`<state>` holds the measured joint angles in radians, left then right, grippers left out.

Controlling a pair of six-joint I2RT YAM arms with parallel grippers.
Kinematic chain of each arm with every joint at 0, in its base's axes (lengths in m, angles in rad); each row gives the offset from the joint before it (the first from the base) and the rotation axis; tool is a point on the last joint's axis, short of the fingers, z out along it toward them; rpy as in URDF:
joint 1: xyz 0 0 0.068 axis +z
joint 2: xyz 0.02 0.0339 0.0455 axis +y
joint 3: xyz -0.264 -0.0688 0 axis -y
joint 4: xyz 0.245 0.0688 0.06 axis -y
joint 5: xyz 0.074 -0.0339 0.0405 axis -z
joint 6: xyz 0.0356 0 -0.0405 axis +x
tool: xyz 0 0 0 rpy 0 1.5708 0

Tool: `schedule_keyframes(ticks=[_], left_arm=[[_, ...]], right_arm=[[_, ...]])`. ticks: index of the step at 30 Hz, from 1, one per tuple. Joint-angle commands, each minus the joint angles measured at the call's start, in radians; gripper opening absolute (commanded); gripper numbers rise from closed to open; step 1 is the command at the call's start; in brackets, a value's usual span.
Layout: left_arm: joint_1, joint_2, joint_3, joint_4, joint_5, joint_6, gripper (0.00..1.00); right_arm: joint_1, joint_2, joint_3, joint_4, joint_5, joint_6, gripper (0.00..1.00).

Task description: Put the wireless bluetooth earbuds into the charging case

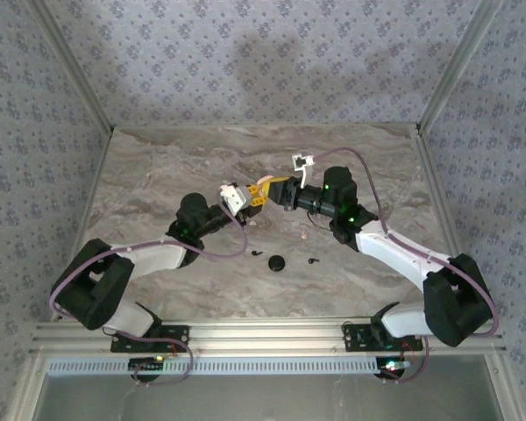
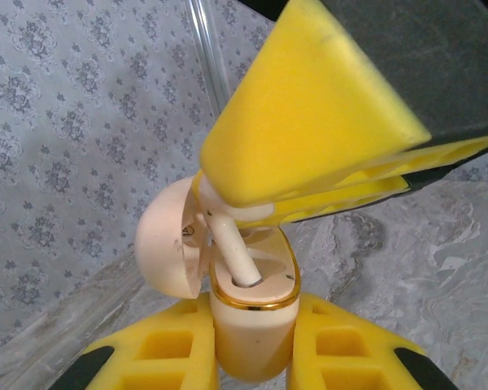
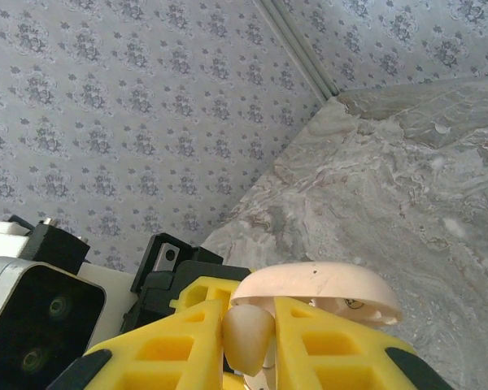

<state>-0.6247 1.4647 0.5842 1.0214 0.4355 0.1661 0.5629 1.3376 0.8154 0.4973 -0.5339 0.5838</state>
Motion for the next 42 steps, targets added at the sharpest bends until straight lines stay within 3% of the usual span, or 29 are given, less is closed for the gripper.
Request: schedule_keyframes(ticks=[1,17,29,42], left_arm=[[-0.007,0.005,0.02,0.166,0.015,-0.064,0.1],[-0.009,0.016,0.035,0.197,0.066,-0.118,0.1],[-0.016,-0.036,0.051,0.022,0.088,0.01,0.1],[-0.024,-0.067,0.062,-0.058,0.115,0.076,0.1]], right_arm=[[-0.003,0.006,-0.025,-0.037,-0.042,-0.011,0.23],[-0.037,-0.021,-0.016,-0.141,-0.069,-0.092,0.23],[-0.039,-0.027,0.067,-0.287,-0.06,-0.143,0.23],[-0.029,-0.011,0.142,-0.48,-0.059,-0.273,0.22]])
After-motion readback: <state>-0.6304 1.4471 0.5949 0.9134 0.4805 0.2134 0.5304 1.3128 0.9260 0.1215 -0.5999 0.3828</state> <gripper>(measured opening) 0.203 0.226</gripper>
